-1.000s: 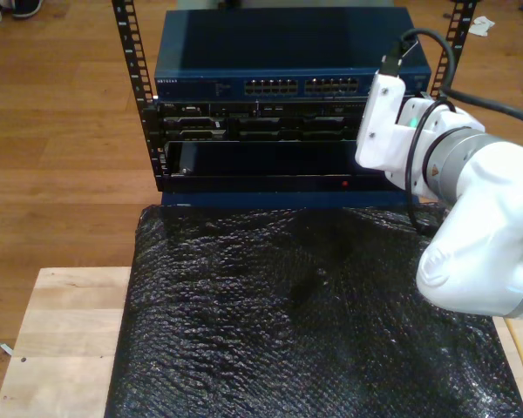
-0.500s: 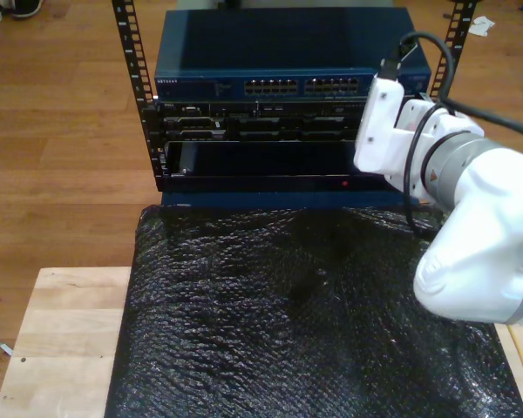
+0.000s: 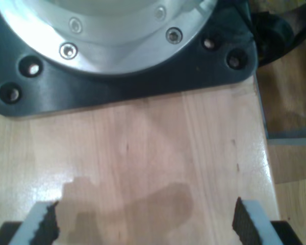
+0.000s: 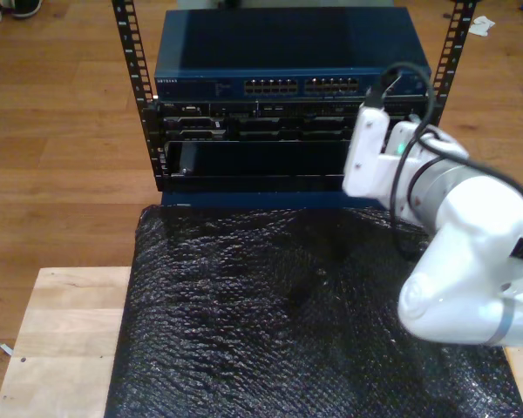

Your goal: Grab the cable and plug it in

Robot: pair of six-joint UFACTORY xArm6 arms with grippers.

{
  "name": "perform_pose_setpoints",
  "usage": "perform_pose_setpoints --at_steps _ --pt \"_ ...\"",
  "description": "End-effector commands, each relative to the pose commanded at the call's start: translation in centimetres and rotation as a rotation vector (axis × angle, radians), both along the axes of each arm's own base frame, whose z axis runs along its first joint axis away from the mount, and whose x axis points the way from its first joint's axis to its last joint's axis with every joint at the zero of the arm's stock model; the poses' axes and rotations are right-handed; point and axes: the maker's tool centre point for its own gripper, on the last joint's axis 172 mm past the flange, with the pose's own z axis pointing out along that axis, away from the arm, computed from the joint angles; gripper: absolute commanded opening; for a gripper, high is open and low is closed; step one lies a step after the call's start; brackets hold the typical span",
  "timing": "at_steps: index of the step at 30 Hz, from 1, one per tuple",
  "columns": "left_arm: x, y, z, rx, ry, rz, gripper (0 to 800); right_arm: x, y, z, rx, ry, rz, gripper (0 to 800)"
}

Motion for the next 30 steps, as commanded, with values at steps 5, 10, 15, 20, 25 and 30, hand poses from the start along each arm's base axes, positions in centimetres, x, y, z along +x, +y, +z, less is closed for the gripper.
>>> perform_pose_setpoints --at_steps 5,10,15,20,25,30 --pt "0.0 0.0 0.0 0.0 0.0 0.0 800 0.2 0.0 -1.2 -0.035 -0.039 -0.008 0" --pt "0.0 0.0 0.0 0.0 0.0 0.0 800 1.3 0.0 -1.4 -0.048 -0.076 -0.025 0" --pt "0.0 0.0 0.0 0.0 0.0 0.0 800 1.9 -0.8 -0.3 -0.067 -0.175 -0.06 0" --pt "0.0 0.0 0.0 0.0 0.0 0.0 800 3.8 -0.2 2.3 -0.051 -0.249 -0.072 0" --pt "0.0 -0.1 0.0 -0.001 0.001 0.001 800 4.8 0.2 1.8 -0.067 -0.247 -0.069 0" --pt "0.0 0.0 0.0 0.0 0.0 0.0 800 5.6 0.7 2.4 -0.061 -0.266 -0.068 0"
